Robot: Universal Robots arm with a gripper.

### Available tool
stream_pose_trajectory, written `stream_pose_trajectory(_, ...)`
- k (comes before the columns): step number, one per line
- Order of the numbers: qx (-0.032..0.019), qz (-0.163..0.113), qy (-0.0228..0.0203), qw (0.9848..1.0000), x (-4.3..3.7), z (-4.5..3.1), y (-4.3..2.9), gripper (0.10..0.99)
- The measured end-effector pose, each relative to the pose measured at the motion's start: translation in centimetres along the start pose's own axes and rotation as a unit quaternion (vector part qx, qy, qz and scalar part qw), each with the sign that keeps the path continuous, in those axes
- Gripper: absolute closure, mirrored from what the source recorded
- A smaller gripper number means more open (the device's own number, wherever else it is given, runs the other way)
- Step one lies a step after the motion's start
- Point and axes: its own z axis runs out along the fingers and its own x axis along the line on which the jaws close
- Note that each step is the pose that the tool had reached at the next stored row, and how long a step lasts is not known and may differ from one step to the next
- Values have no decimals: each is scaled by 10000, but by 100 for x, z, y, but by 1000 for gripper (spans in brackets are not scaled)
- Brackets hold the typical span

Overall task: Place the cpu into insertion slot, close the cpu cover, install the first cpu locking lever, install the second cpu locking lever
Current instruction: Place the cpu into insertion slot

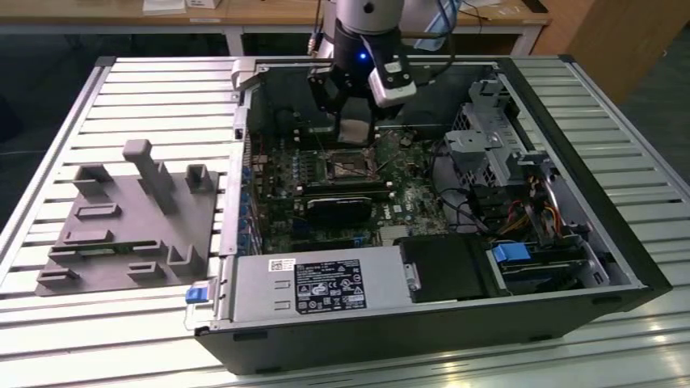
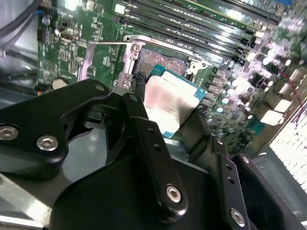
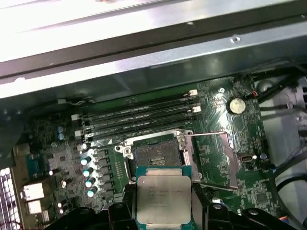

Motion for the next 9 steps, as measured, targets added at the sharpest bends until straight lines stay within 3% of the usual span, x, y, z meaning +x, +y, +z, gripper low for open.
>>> stream_pose_trajectory(5,-7,458,-13,9990,0,22,-1,545)
stream_pose_trajectory(9,-12,824,-24,9966,0,39,-1,545)
